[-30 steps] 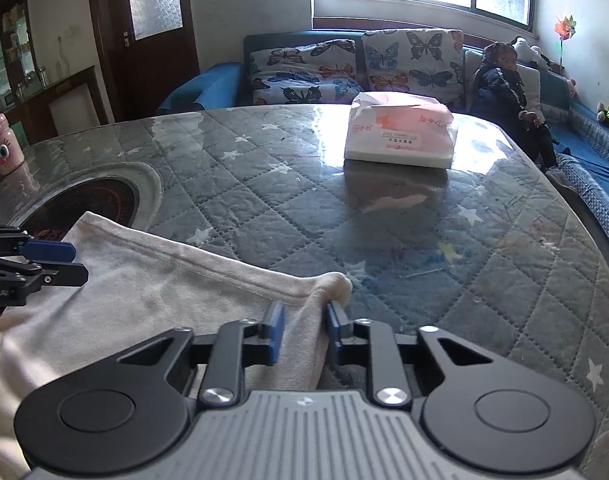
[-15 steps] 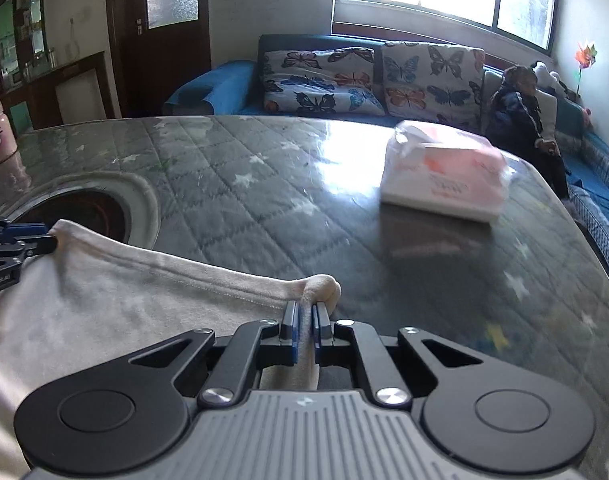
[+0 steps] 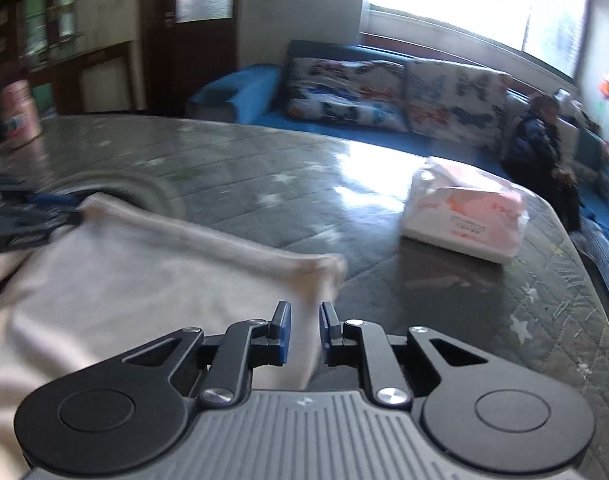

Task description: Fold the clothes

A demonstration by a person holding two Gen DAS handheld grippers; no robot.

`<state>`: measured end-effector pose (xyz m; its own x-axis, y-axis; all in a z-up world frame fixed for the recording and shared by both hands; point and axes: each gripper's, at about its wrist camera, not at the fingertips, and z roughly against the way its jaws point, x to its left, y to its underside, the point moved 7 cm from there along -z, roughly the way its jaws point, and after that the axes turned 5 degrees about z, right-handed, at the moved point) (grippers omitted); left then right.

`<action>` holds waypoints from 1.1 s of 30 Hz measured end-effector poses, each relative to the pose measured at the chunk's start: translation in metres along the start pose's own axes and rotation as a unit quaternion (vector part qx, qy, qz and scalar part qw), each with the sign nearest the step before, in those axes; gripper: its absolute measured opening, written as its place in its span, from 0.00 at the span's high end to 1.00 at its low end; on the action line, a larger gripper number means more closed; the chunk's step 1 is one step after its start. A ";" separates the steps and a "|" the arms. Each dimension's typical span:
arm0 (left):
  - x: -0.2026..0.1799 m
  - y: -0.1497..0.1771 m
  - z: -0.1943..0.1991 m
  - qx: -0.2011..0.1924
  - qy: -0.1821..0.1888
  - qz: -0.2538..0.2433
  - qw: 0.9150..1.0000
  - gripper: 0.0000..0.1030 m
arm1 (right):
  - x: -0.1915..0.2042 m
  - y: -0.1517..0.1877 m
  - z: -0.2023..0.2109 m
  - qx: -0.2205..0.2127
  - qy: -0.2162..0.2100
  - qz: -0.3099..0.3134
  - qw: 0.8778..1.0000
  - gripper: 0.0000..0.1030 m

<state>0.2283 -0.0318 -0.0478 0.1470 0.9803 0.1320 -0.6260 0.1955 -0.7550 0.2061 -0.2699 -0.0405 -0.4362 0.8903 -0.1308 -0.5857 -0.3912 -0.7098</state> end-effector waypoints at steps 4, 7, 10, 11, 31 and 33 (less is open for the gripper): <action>-0.031 -0.001 0.020 -0.001 0.054 -0.024 0.998 0.76 | 0.037 0.010 0.035 -0.012 -0.048 0.043 0.998 0.87; -0.051 -0.004 0.024 0.005 0.090 -0.034 0.995 0.76 | 0.068 0.020 0.062 -0.018 -0.091 0.080 0.992 0.86; -0.065 -0.006 0.020 0.010 0.109 -0.048 0.993 0.76 | 0.101 0.033 0.089 -0.019 -0.134 0.128 0.982 0.81; -0.068 -0.006 0.017 0.013 0.113 -0.048 0.992 0.76 | 0.108 0.038 0.094 -0.017 -0.145 0.141 0.979 0.78; -0.074 0.004 -0.002 0.032 0.127 -0.033 0.991 0.69 | 0.180 0.081 0.110 -0.023 -0.192 0.260 0.946 0.98; -0.073 0.005 -0.002 0.031 0.128 -0.031 0.991 0.69 | 0.181 0.084 0.118 -0.023 -0.195 0.270 0.942 0.98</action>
<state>0.2160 -0.1027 -0.0624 0.3709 0.9287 0.0031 -0.6540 0.2635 -0.7091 -0.0025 -0.1687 -0.0422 -0.8859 0.4064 -0.2237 -0.1796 -0.7451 -0.6424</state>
